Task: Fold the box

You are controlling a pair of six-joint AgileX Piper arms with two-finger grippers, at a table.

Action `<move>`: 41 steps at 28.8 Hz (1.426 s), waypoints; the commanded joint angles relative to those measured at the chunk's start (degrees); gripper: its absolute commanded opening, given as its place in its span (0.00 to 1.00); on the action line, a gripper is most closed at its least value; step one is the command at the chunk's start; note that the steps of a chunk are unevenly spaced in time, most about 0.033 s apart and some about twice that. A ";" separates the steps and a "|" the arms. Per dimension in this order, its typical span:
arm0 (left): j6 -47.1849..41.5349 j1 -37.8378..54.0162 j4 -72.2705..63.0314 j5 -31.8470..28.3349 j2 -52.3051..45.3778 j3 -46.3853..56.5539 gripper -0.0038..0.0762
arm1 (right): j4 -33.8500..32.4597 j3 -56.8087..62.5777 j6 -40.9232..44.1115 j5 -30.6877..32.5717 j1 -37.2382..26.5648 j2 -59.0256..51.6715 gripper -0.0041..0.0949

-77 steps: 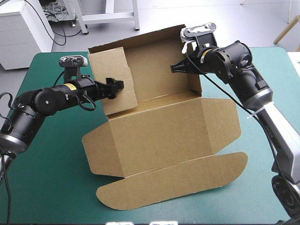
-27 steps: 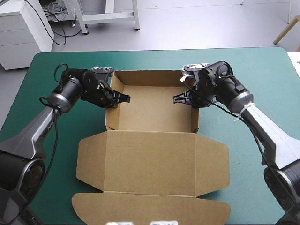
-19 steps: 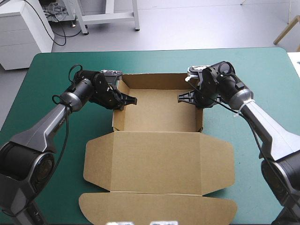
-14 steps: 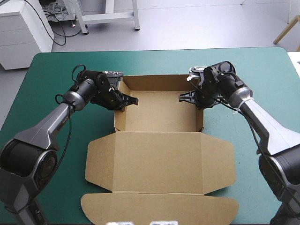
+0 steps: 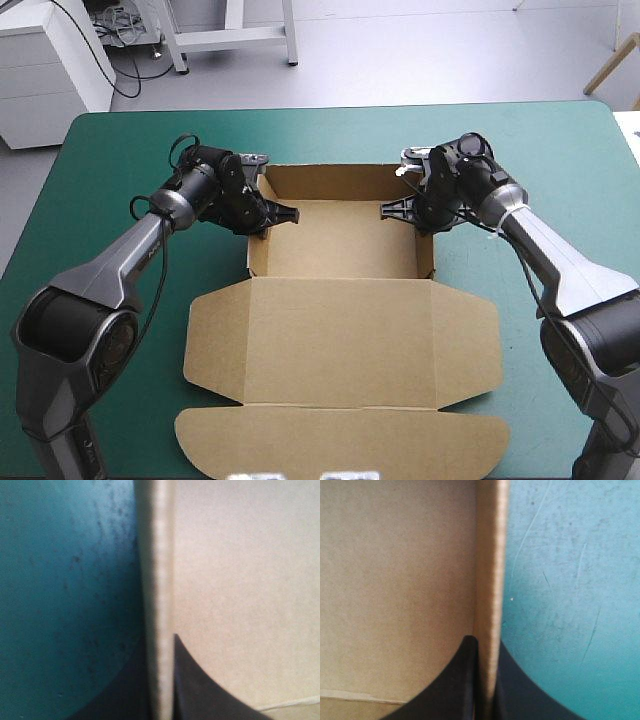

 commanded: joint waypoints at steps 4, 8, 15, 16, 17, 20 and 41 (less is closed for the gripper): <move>-2.24 -3.02 7.63 2.55 -0.69 -3.07 0.04 | -1.16 -1.49 -0.63 -1.79 -0.45 -2.15 0.04; -2.79 -3.10 7.40 2.41 -0.60 -3.63 0.04 | -1.26 -1.49 -1.98 -1.90 -0.45 -2.15 0.04; -2.79 -2.85 7.50 4.87 -0.56 -3.63 0.04 | -1.29 -1.49 -2.68 -2.32 -0.45 -2.15 0.42; -2.79 -2.85 7.50 4.87 -0.56 -3.63 0.04 | -1.19 -1.49 -2.77 -2.32 -0.45 -2.15 0.49; -2.79 -2.85 7.50 4.74 -0.56 -3.63 0.04 | -1.19 -1.49 -3.48 -2.32 -0.45 -2.15 0.58; -2.79 -2.85 7.50 4.40 -0.56 -3.63 0.09 | -1.19 -1.49 -3.87 -2.32 -0.45 -2.15 0.77; 0.38 -2.85 7.37 13.18 -0.67 -23.30 0.80 | -2.92 -18.77 -7.06 6.00 -0.45 -2.15 0.81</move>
